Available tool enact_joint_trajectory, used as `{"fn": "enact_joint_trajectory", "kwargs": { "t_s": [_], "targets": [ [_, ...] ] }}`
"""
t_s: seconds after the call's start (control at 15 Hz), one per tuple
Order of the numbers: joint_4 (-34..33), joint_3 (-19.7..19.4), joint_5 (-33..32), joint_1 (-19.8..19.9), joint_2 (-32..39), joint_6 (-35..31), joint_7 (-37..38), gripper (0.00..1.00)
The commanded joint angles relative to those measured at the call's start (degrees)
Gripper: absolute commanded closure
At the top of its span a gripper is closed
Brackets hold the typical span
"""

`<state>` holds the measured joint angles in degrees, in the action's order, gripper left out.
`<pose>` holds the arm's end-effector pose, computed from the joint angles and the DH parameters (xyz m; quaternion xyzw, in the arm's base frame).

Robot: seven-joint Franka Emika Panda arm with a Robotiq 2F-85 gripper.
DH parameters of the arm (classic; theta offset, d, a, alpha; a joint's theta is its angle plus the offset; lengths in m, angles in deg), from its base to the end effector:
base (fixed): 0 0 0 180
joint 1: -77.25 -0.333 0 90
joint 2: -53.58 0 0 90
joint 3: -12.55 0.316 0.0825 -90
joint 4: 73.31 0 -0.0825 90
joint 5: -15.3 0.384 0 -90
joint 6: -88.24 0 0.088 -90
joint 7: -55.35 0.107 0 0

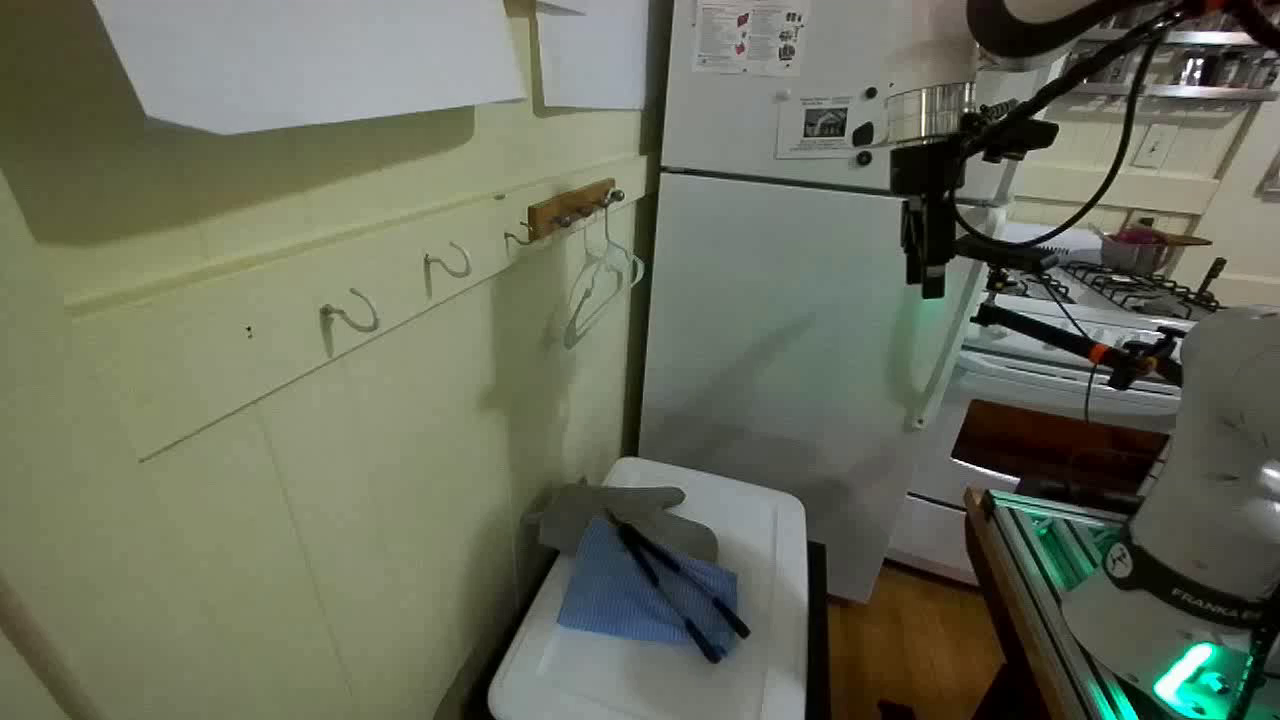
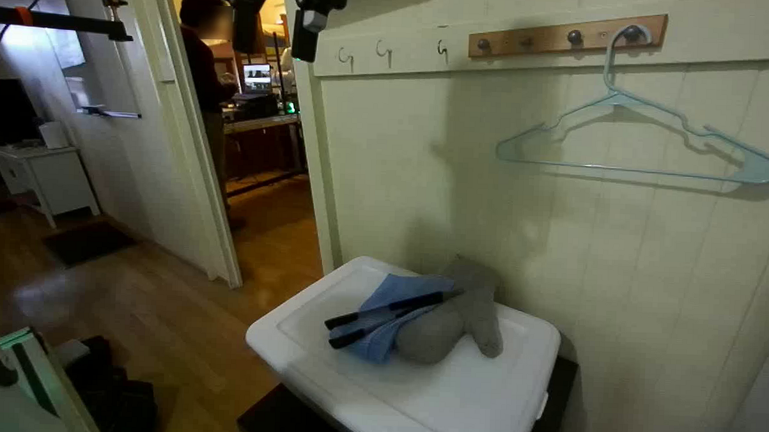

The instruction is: Hang the tongs on the first white hook from the right.

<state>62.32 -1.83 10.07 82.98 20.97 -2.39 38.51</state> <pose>0.3300 -0.1416 0.5066 -0.9932 -0.0041 0.1027 0.0546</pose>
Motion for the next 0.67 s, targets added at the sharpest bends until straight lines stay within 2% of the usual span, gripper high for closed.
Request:
{"fn": "enact_joint_trajectory", "kwargs": {
  "t_s": [0.0,0.33,0.6],
  "targets": [
    [-0.1,0.4,0.2,0.5,0.1,0.1,-0.2,0.00],
    [0.2,0.6,0.5,0.6,1.4,-1.0,0.9,0.00],
    [4.0,0.1,2.6,0.3,7.1,-12.5,3.0,0.00]
  ]
}}
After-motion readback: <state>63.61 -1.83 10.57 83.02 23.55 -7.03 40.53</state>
